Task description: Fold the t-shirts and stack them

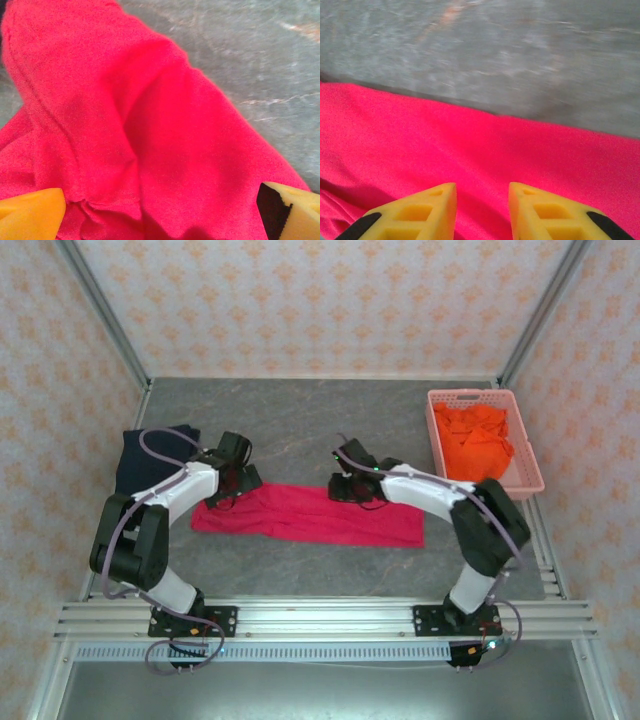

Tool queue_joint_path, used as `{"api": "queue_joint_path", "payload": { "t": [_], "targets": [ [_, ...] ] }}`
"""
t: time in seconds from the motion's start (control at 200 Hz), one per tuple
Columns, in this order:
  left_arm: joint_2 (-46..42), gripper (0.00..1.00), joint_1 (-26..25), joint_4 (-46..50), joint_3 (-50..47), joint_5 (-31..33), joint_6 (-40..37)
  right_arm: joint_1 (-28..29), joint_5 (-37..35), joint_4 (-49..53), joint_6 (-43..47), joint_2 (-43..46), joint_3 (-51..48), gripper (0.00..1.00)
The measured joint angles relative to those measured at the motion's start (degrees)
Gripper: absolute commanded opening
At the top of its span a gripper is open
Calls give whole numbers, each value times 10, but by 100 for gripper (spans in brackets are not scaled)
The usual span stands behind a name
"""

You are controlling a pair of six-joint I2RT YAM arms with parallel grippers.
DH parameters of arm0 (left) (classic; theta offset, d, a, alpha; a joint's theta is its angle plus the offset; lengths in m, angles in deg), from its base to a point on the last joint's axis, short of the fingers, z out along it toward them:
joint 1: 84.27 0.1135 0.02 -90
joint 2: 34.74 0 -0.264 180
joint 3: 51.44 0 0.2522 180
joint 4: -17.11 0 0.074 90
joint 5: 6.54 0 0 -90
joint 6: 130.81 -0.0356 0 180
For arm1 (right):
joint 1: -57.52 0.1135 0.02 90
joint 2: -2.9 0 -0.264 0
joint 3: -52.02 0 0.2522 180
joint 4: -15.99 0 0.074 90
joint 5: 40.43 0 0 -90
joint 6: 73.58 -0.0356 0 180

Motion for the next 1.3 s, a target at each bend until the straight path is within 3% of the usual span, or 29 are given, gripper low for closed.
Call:
{"api": "queue_joint_path", "payload": {
  "t": [0.255, 0.415, 0.49, 0.605, 0.806, 1.176, 1.301],
  "targets": [
    [-10, 100, 6, 2, -14, -6, 0, 7, 53, -20, -11, -82, 31, 23],
    [-16, 100, 14, 2, -15, -7, 0, 26, 65, -19, -13, -50, 1, 22],
    [-16, 100, 16, 2, -15, -8, 0, 38, 68, -10, -13, -23, -21, 27],
    [-16, 100, 17, 2, -16, -8, 0, 51, 69, 8, -10, 2, -35, 27],
    [-16, 100, 17, 2, -19, -8, 0, 56, 78, 29, 1, 6, -37, 16],
    [-16, 100, 18, 1, -21, -8, 0, 108, 107, 47, 2, 14, -65, 15],
    [-16, 87, 19, -1, -33, -13, 2, 108, 91, 65, 5, 42, -74, 18]
  ]
}}
